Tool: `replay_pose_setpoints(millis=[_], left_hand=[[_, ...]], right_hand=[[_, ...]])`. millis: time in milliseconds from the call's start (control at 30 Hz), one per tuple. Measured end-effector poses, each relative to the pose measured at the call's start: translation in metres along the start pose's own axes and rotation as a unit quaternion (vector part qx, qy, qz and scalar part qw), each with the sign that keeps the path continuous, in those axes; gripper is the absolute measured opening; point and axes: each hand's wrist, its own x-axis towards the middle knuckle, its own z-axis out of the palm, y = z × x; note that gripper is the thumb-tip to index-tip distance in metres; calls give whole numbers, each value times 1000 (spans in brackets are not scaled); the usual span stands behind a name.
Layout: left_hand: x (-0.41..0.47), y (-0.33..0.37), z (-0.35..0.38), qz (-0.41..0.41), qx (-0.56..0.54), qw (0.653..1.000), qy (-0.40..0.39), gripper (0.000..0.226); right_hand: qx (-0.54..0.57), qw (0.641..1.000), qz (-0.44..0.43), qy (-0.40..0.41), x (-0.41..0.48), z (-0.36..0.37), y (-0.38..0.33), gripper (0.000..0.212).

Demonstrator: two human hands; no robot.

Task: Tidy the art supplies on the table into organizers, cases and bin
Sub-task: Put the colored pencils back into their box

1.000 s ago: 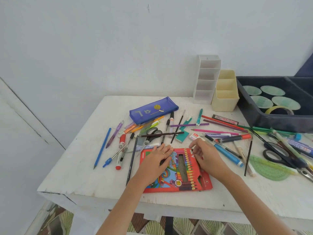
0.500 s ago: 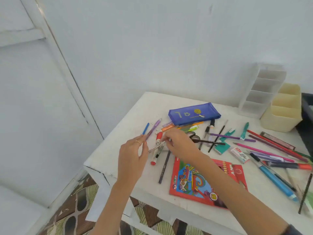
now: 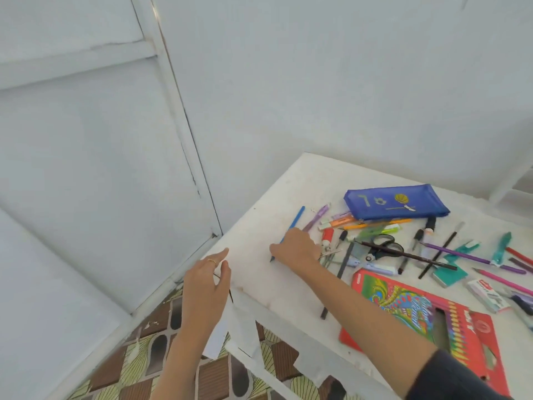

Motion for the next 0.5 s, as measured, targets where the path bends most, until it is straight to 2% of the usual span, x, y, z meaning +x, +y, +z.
replay_pose_setpoints(millis=[100, 200, 233, 300, 333, 400, 500], left_hand=[[1, 4, 8, 11, -17, 1000, -12, 29], [4, 14, 23, 24, -30, 999, -31, 29], [5, 20, 29, 34, -32, 998, -39, 29], [7, 30, 41, 55, -37, 996, -53, 29], [7, 38, 48, 66, -39, 995, -62, 29], [6, 54, 63, 90, -48, 992, -79, 29], [0, 84, 89, 148, -72, 981, -102, 28]], right_hand=[[109, 994, 18, 19, 2, -9, 8, 26], [240, 969, 45, 41, 1, -26, 23, 21], [314, 947, 60, 36, -2, -34, 31, 20], [467, 881, 74, 9, -14, -50, 49, 16], [511, 857, 66, 6, -24, -61, 61, 14], [528, 848, 35, 21, -42, -82, 93, 11], [485, 871, 21, 77, -69, -108, 149, 15]])
